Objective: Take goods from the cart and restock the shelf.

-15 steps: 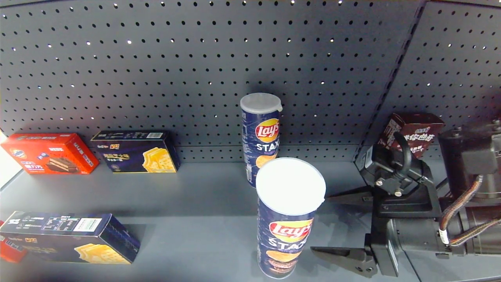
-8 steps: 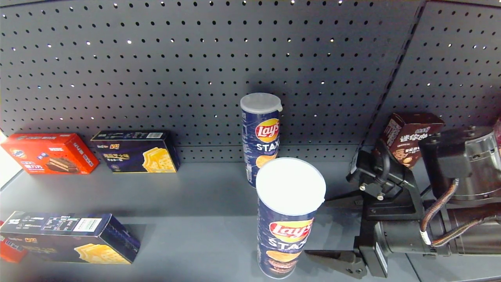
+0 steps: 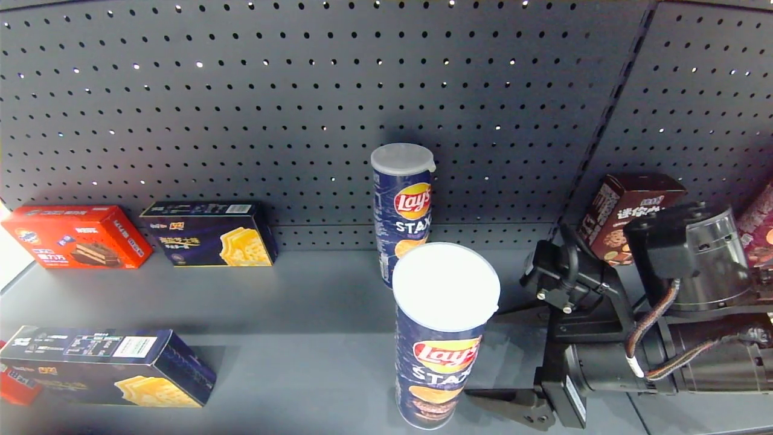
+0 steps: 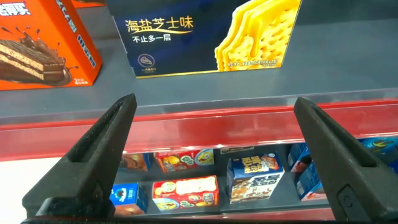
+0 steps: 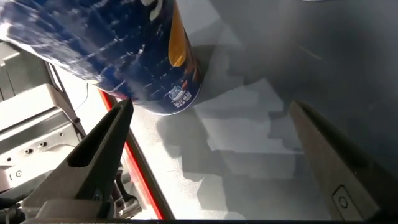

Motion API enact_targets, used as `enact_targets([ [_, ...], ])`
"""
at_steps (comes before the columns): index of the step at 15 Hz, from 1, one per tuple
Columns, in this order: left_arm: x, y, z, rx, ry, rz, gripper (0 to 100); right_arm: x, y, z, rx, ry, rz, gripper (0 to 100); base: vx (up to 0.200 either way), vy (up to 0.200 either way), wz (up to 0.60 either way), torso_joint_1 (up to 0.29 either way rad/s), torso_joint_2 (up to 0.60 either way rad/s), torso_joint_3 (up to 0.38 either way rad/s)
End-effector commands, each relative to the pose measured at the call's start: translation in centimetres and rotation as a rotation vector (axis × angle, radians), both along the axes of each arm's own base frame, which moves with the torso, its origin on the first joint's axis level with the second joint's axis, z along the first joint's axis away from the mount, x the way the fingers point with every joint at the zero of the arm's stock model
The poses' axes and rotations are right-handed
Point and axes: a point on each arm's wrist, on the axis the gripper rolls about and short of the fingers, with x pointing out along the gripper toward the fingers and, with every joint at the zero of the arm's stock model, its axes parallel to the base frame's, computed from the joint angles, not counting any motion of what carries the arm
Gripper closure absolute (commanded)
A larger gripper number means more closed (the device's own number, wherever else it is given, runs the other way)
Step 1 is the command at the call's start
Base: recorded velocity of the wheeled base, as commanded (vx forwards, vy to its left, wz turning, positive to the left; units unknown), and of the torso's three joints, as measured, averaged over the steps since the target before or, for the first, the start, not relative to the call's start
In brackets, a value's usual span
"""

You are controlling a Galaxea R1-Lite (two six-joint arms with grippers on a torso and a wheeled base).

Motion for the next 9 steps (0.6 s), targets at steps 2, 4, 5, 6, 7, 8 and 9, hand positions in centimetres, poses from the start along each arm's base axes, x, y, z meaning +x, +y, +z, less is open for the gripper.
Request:
enact_targets([
  [2, 0.01, 0.0, 0.0, 0.0, 0.002, 0.0, 0, -0.15, -0.17, -0.26, -0.006, 0.007, -0.001, 0, 0.0, 0.0, 0.0, 0.0, 0.0, 0.0],
  [4, 0.01, 0.0, 0.0, 0.0, 0.002, 0.0, 0, 0.04, 0.05, -0.2, -0.006, 0.005, -0.001, 0, 0.0, 0.0, 0.0, 0.0, 0.0, 0.0],
  [5, 0.01, 0.0, 0.0, 0.0, 0.002, 0.001, 0, 0.1, 0.15, -0.15, -0.004, 0.004, 0.002, 0, 0.0, 0.0, 0.0, 0.0, 0.0, 0.0],
  [6, 0.0, 0.0, 0.0, 0.0, 0.001, 0.0, 0, 0.26, 0.35, -0.41, -0.014, 0.008, 0.007, 0, 0.0, 0.0, 0.0, 0.0, 0.0, 0.0],
  [7, 0.01, 0.0, 0.0, 0.0, 0.002, 0.0, 0, 0.36, 0.44, -0.41, -0.017, 0.002, 0.011, 0, 0.0, 0.0, 0.0, 0.0, 0.0, 0.0],
  [8, 0.01, 0.0, 0.0, -0.002, 0.002, 0.002, 0, 0.41, 0.5, -0.44, -0.018, 0.003, 0.011, 0, 0.0, 0.0, 0.0, 0.0, 0.0, 0.0],
  [9, 0.01, 0.0, 0.0, -0.002, 0.002, 0.0, 0, 0.48, 0.56, -0.56, -0.021, 0.007, 0.011, 0, 0.0, 0.0, 0.0, 0.0, 0.0, 0.0],
])
